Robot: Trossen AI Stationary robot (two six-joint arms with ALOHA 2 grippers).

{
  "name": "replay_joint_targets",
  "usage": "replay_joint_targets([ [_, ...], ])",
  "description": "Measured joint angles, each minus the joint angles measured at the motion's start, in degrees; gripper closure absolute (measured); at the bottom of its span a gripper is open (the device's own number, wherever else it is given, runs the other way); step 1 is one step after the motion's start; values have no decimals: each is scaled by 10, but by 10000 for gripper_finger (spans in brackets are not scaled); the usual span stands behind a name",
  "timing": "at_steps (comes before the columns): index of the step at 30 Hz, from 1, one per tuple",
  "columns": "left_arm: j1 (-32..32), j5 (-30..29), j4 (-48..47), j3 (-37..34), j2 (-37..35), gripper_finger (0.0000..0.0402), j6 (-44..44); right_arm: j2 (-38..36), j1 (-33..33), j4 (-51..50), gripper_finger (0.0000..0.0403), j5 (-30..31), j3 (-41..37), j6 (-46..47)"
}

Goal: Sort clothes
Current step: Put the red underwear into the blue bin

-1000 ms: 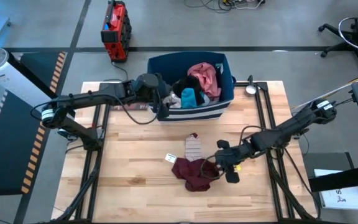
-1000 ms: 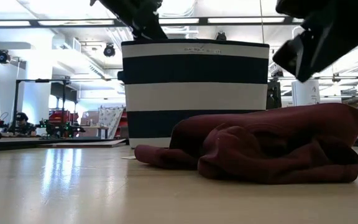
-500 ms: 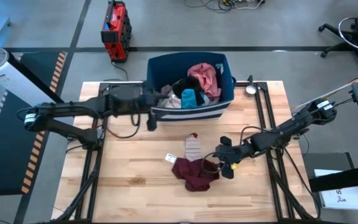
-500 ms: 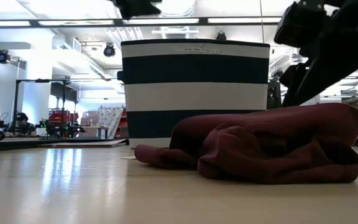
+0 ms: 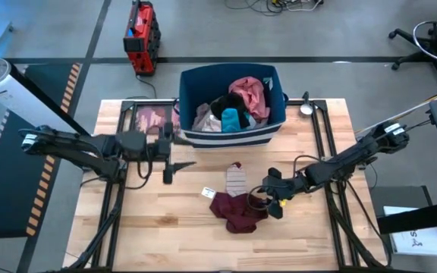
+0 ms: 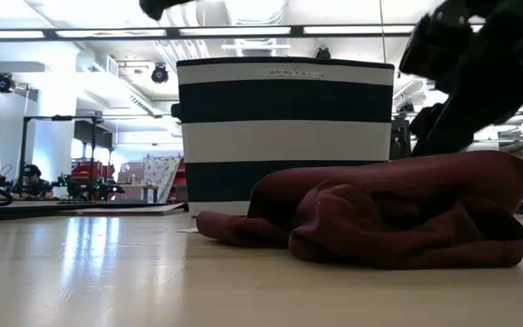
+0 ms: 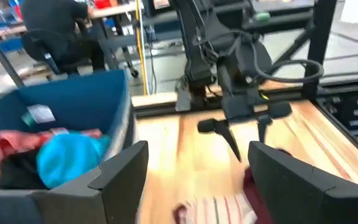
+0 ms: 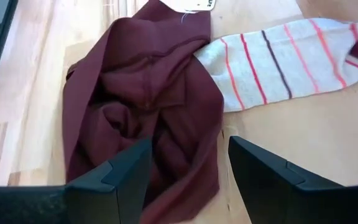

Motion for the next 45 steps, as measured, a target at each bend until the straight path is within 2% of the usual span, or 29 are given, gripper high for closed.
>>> replay_joint_targets([
  [7, -47, -32, 139, -114, -21, 132, -29, 88, -5, 57, 205, 0, -1, 5],
  [10, -59, -32, 207, -148, -21, 128, -29, 119, -6, 64, 221, 1, 3, 11],
  [13, -63, -33, 245, -166, -21, 126, -26, 141, -6, 65, 264, 13, 12, 11],
  [17, -63, -33, 246, -166, -21, 127, -26, 151, -6, 65, 359, 14, 24, -14],
  [19, -63, -34, 246, -162, -21, 131, -26, 146, -6, 57, 391, 14, 30, -32],
  [21, -63, -34, 245, -157, -21, 137, -24, 138, -6, 53, 392, 13, 44, -44],
  [26, -63, -33, 243, -144, -21, 156, -15, 94, -6, -28, 401, 15, 104, -100],
  [31, -63, -33, 246, -135, -17, 176, -14, 45, -6, -118, 402, 46, 189, -178],
  [35, -63, -32, 242, -135, -17, 190, -14, 22, -8, -188, 402, 93, 273, -250],
  [39, -63, -32, 237, -135, -17, 199, -14, 15, -14, -221, 403, 155, 359, -344],
  [45, -63, -32, 233, -135, -16, 209, -14, 15, -46, -231, 403, 166, 480, -453],
])
